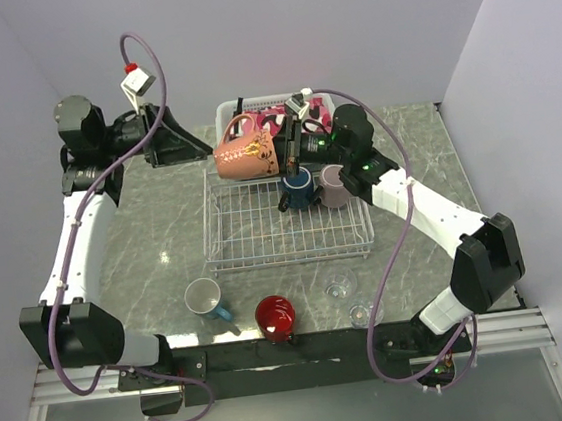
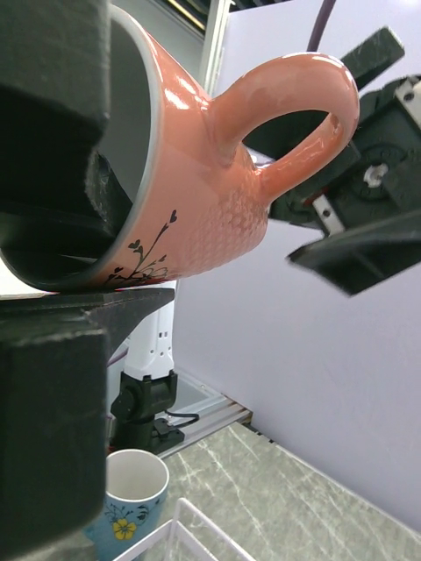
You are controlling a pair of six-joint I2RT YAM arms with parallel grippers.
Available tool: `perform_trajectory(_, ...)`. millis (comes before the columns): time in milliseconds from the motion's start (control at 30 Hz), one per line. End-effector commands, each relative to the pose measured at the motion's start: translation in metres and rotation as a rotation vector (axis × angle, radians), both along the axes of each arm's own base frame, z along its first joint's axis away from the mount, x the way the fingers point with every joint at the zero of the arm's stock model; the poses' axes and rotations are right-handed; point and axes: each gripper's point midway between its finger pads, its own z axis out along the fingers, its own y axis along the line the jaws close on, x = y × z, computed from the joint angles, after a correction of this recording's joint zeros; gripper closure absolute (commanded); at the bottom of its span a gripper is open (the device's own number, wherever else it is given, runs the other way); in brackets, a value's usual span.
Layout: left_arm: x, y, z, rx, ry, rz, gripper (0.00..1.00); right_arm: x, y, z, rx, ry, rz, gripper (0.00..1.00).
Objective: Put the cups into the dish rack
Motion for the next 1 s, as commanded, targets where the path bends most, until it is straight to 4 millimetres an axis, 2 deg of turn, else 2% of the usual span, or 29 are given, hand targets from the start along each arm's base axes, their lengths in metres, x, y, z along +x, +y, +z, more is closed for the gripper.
perform_trajectory(0, -0.016, -0.009, 0.005, 0.003, -0.055, -0.045, 0.03, -0.017, -0.009, 0.067, 0.126, -0.182, 0.021, 1.00)
perform_trajectory(167, -0.021, -0.021, 0.002, -0.001, -0.033, -0.067, 0.03, -0.014, -0.002, 0.072, 0.127, -0.192, 0.032, 1.00)
perform_trajectory(300, -0.020, -0.028, 0.008, -0.011, -0.060, -0.077, 0.04, -0.009, 0.004, 0.064, 0.115, -0.175, 0.036, 1.00)
perform_trajectory(600, -0.011, -0.040, 0.008, -0.027, -0.060, -0.037, 0.04, -0.007, 0.018, 0.047, 0.107, -0.130, 0.053, 1.00)
perform_trajectory(967, -0.026, -0.053, 0.004, -0.031, -0.053, -0.063, 0.03, 0.004, 0.025, 0.059, 0.159, -0.137, 0.044, 1.00)
